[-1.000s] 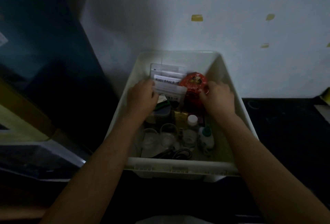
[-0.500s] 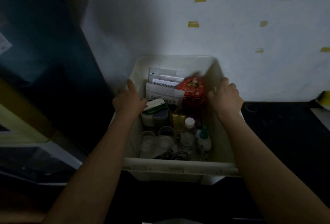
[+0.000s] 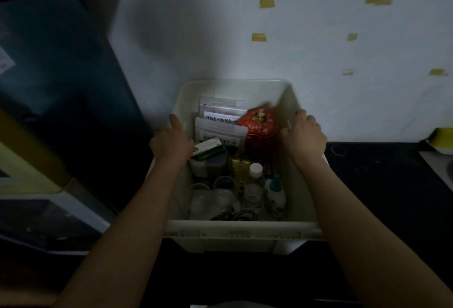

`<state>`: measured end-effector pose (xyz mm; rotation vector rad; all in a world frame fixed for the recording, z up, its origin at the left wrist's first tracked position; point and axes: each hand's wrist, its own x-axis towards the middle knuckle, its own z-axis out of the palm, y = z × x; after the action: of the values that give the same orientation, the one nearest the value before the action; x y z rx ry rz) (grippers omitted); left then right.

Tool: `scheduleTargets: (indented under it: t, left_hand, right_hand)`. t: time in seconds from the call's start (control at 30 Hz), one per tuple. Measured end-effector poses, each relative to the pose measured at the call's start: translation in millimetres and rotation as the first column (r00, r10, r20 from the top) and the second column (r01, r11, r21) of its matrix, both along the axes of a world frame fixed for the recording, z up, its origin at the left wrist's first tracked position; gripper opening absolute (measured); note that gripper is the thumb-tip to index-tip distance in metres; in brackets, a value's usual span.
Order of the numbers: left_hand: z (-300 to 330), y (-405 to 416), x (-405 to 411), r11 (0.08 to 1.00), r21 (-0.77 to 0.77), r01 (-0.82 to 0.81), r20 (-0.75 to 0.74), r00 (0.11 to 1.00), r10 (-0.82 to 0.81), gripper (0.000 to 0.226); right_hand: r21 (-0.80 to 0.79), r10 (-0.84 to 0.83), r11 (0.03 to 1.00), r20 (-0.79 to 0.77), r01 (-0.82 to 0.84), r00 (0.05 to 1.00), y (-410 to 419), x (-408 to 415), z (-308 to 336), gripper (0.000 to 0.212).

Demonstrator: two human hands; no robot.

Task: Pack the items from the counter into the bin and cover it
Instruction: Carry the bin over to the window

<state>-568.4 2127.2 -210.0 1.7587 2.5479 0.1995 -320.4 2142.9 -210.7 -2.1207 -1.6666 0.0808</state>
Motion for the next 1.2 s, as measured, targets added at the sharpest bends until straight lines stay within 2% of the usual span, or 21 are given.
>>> scheduleTargets:
  t: [0.47,0.67,0.93,1.07,1.2]
  left_hand:
    - [-4.0,-16.5,20.5,0.992,0.017,-0.122,0.064,0.991,0.12,0.075]
    - [-5.6,-32.4,42.6,0.976,0.068,-0.207,0.113,0.974,0.199,0.06]
    - [-10.5,-59.0,74.6,0.936,0.164,-0.311,0.142,0.947,0.29,0.052]
    - [-9.9,-73.4,95.1,0.917,0.141,-0.372,0.122,0.926,0.357,0.056]
    - [-8.2,-90.3,118.2,0.905,0.107,-0.412,0.07,0.911,0.407,0.056]
  right_hand:
    - [0.044,0.093,0.995,0.003,-0.093,0.996,2.0,24.0,-3.7,0.032]
    - [0.035,0.143,0.989,-0.054,-0.141,0.988,8.7,45.4,-4.6,0.035]
    - [-0.048,0.214,0.976,0.053,-0.212,0.975,14.3,80.1,-8.0,0.031]
    - [-0.067,0.278,0.959,0.051,-0.274,0.959,13.6,95.3,-6.1,0.031]
    - [-0.07,0.314,0.949,0.093,-0.308,0.945,7.2,108.9,-4.8,0.041]
